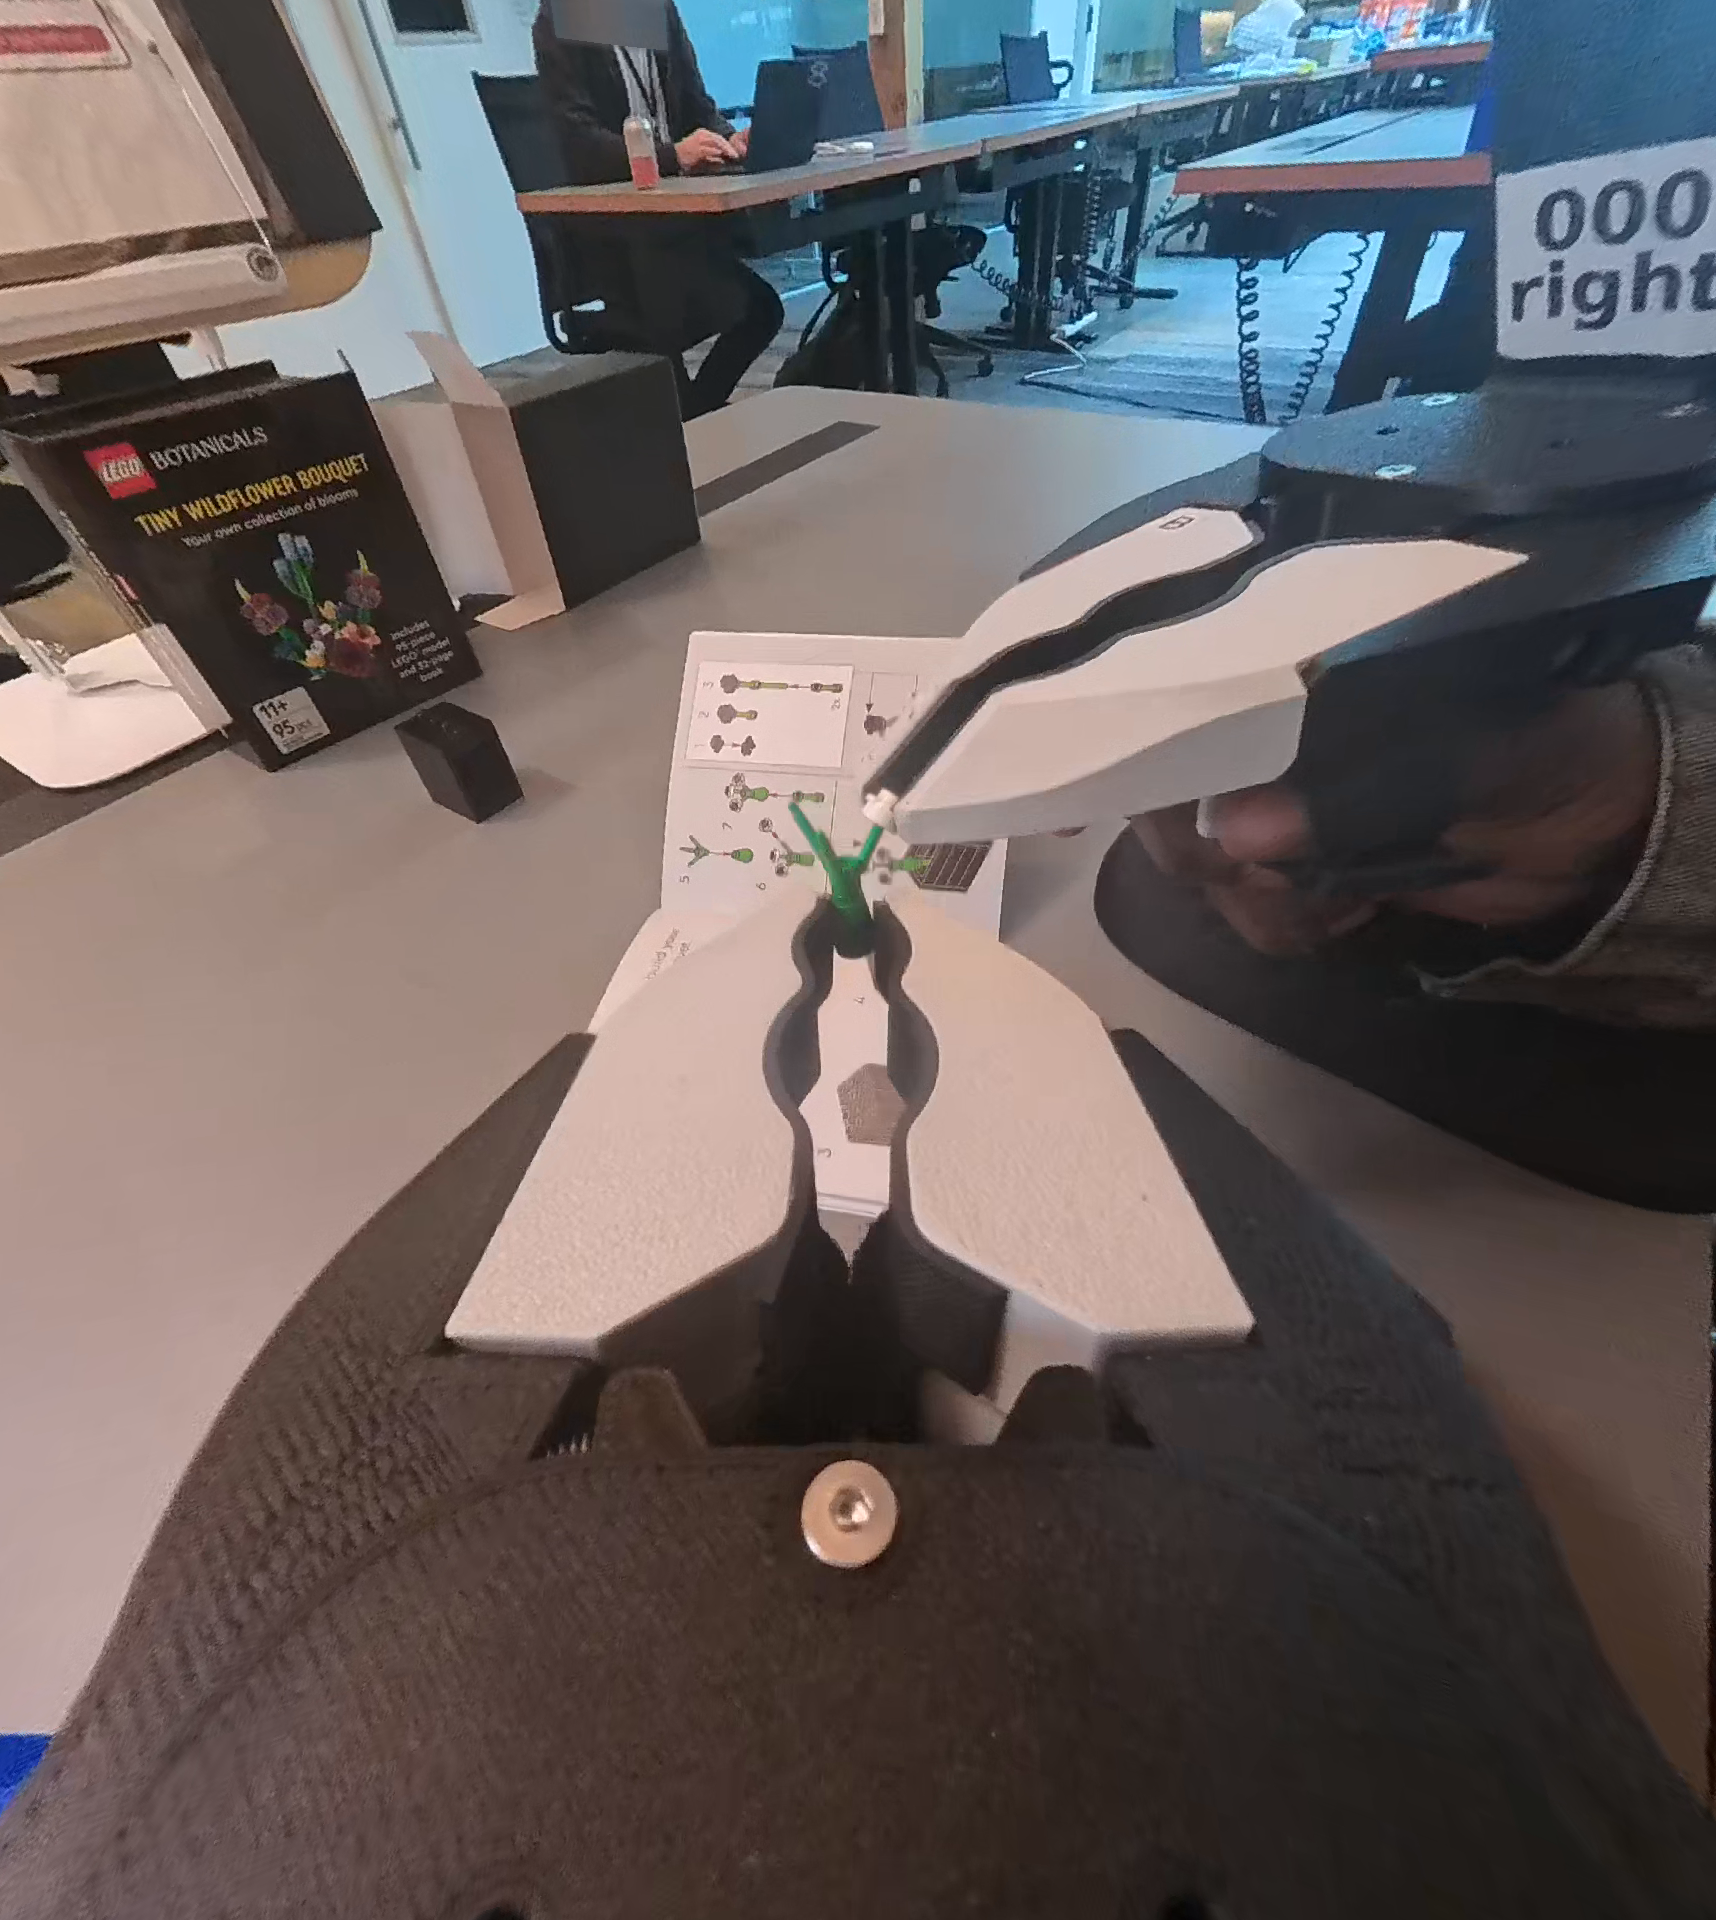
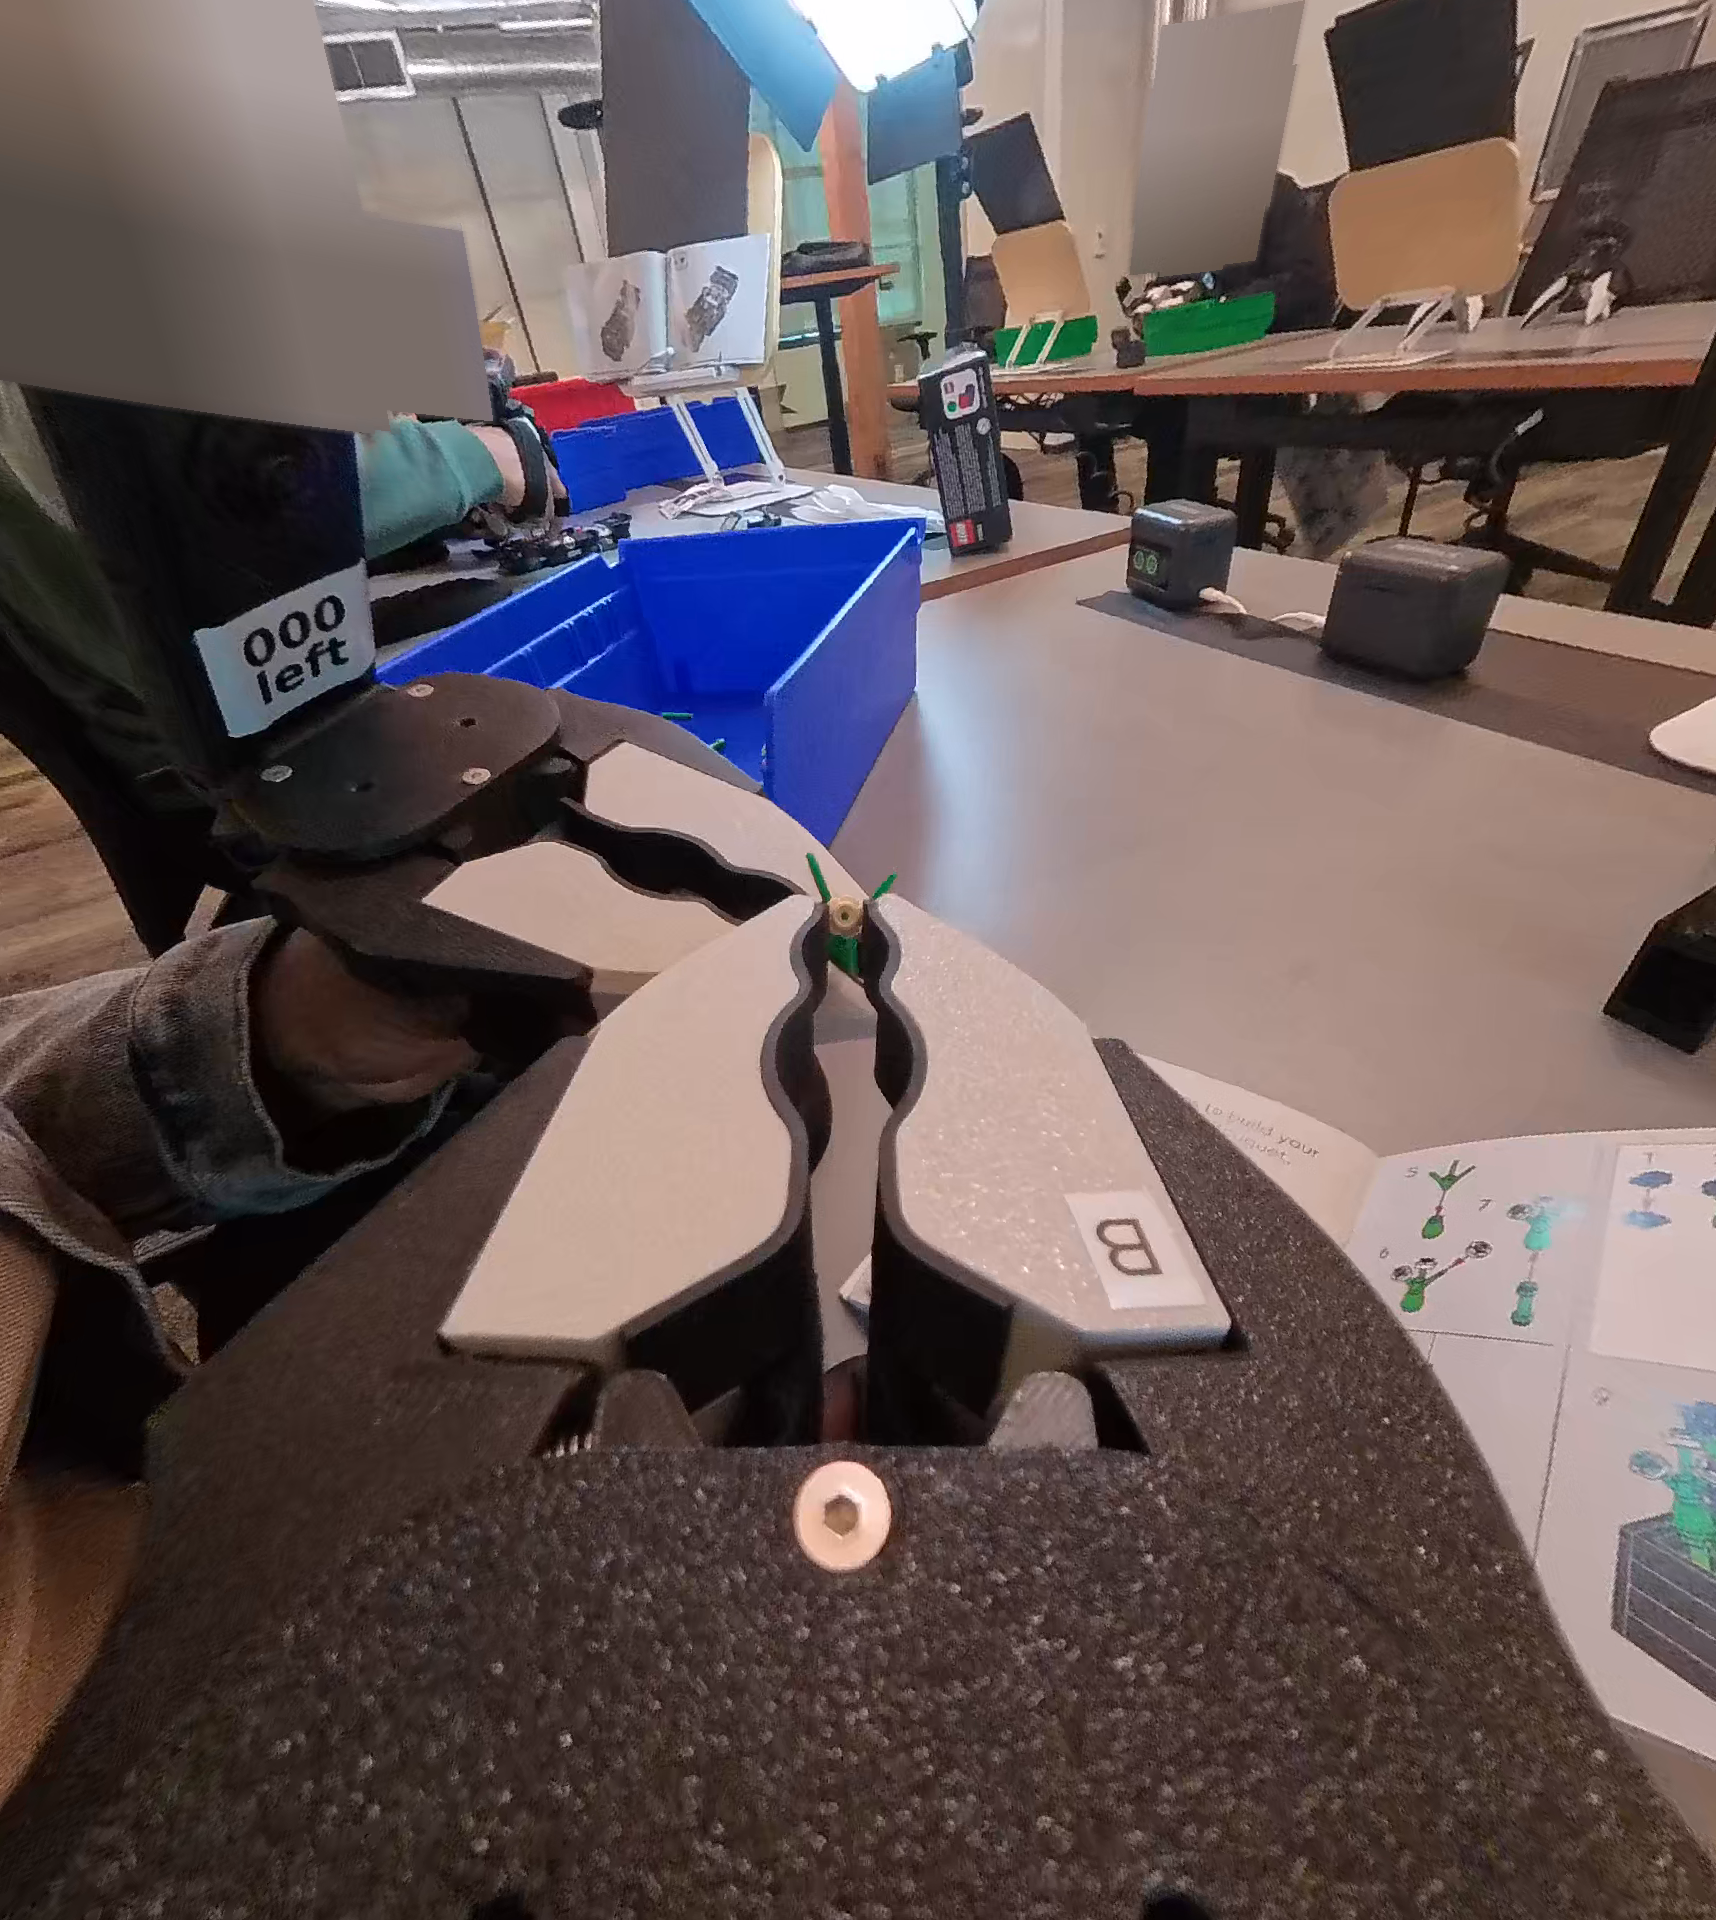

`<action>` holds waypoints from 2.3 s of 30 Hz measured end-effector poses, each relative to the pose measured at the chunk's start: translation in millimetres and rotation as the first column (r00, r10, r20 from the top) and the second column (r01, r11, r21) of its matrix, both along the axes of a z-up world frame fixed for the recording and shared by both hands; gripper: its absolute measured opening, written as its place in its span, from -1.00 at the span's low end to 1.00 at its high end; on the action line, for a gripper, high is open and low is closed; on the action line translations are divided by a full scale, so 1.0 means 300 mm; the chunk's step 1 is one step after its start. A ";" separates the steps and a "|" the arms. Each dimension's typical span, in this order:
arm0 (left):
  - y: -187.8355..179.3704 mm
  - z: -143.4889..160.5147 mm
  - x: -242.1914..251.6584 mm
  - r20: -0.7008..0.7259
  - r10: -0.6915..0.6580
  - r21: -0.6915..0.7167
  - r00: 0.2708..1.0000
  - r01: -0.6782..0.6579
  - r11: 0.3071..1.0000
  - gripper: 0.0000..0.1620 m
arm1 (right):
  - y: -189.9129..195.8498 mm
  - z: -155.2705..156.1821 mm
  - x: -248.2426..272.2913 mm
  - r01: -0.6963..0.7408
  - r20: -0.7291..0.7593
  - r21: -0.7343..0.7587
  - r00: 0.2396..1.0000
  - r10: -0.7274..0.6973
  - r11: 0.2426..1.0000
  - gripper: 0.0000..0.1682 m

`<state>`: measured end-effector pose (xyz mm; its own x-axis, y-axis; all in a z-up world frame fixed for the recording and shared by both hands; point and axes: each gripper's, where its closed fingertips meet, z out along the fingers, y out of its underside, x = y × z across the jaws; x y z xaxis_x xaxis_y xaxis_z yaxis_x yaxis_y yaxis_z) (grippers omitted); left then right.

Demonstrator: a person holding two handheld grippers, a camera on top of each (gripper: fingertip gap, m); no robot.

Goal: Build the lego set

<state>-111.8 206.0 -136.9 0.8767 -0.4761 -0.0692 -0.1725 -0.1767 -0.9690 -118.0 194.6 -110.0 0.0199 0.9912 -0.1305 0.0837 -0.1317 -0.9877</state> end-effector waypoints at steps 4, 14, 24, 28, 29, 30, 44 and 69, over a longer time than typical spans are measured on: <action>0.005 -0.019 -0.003 -0.010 0.005 -0.021 1.000 -0.005 1.000 -0.91 | 0.009 -0.020 -0.002 0.015 0.029 0.013 0.999 -0.015 1.000 -0.94; 0.010 -0.047 -0.008 -0.010 0.008 -0.054 1.000 -0.008 0.999 -0.91 | 0.030 -0.055 -0.001 0.052 0.081 0.069 0.995 -0.057 0.996 -0.94; 0.016 -0.079 -0.004 -0.042 0.006 -0.095 0.999 -0.010 0.995 -0.91 | 0.037 -0.088 0.002 0.024 0.125 -0.018 0.992 -0.021 1.000 -0.94; 0.016 -0.088 -0.003 -0.055 0.007 -0.104 0.998 -0.012 0.995 -0.91 | 0.037 -0.097 0.004 0.011 0.132 -0.059 0.991 -0.003 0.998 -0.94; 0.016 -0.090 -0.003 -0.058 0.006 -0.106 0.998 -0.012 0.994 -0.91 | 0.037 -0.099 0.005 0.011 0.136 -0.062 0.991 -0.002 0.998 -0.94; 0.016 -0.092 -0.002 -0.060 0.006 -0.109 0.998 -0.012 0.994 -0.91 | 0.038 -0.102 0.005 0.012 0.140 -0.064 0.990 -0.003 0.998 -0.94; 0.017 -0.111 0.002 -0.079 -0.002 -0.129 0.997 -0.008 0.992 -0.91 | 0.039 -0.120 0.009 0.009 0.164 -0.091 0.986 0.006 0.996 -0.94; 0.016 -0.130 0.015 -0.121 -0.025 -0.134 0.992 0.008 0.991 -0.91 | 0.028 -0.132 0.025 0.000 0.225 0.025 0.974 -0.006 1.000 -0.94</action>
